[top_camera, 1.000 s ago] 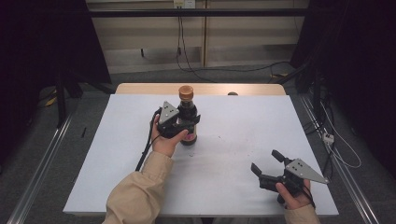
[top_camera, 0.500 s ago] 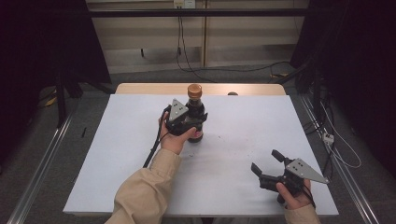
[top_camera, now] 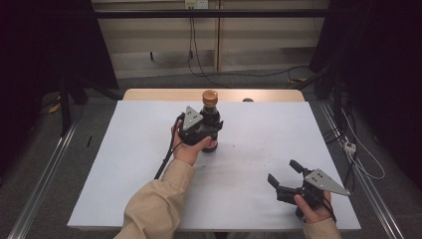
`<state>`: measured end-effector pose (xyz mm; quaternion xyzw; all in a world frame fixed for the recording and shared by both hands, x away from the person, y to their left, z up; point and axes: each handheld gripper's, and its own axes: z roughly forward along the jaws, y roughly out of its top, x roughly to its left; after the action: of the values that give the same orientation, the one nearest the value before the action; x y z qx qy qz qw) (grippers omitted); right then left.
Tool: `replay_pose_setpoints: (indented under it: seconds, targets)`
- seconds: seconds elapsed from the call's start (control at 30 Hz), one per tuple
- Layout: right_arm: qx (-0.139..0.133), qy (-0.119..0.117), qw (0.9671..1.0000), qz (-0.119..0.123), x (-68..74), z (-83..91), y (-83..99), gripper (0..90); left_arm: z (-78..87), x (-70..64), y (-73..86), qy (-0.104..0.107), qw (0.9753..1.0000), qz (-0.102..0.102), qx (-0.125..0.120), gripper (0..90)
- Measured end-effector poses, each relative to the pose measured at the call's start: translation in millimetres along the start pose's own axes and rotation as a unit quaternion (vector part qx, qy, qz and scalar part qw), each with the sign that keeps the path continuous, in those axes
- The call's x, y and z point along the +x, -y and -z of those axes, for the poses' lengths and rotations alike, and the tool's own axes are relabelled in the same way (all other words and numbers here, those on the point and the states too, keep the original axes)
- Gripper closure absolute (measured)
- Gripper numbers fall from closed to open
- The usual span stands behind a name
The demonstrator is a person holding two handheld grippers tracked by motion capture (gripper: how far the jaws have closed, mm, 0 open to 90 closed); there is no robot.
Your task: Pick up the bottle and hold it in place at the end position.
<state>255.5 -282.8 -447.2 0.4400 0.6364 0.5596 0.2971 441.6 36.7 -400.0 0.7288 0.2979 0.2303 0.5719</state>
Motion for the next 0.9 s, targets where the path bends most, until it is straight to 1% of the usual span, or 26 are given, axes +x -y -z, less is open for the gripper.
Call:
replay_pose_setpoints:
  seconds: [0.07,0.1,0.13,0.23,0.27,0.5,0.63,0.73,0.83,0.9]
  targets:
    - [0.0,0.0,1.0,0.0,0.1,-0.2,0.0,5.5,-0.7,-0.8,0.2,0.0,1.0,-0.005,0.0,27.7]
    - [0.0,0.0,1.0,-0.001,0.2,-0.4,0.0,5.5,-0.9,-2.1,0.7,0.001,1.0,-0.001,0.001,27.7]
    - [0.0,0.0,1.0,-0.002,0.2,-0.4,0.1,5.5,-1.0,-2.7,0.5,0.001,1.0,-0.005,0.001,27.7]
    - [0.0,0.0,1.0,-0.001,-0.1,-0.4,0.0,5.5,-1.9,-3.9,0.4,0.005,1.0,0.003,0.001,27.7]
    - [0.0,0.0,1.0,-0.001,-0.1,-0.4,0.0,5.5,-2.2,-4.6,0.8,0.005,1.0,0.002,-0.002,27.6]
    - [0.0,-0.002,1.0,0.0,0.1,-0.3,0.1,5.6,-2.6,-7.8,0.3,0.004,0.9999,-0.013,0.001,27.6]
    - [0.003,-0.003,1.0,0.001,0.5,-0.5,0.2,5.5,-1.3,-4.9,0.9,0.005,1.0,-0.006,0.002,27.5]
    - [0.002,-0.002,1.0,0.002,0.9,-0.5,0.2,5.5,-0.7,-3.4,2.4,0.007,1.0,0.002,-0.003,27.5]
    - [0.004,-0.002,1.0,0.003,1.3,-0.6,0.2,5.5,-0.1,-2.8,3.7,0.011,0.9999,-0.002,-0.006,27.4]
    - [0.004,-0.002,1.0,0.002,1.5,-0.9,0.2,5.5,0.1,-1.9,4.2,0.011,0.9999,0.0,-0.008,27.3]
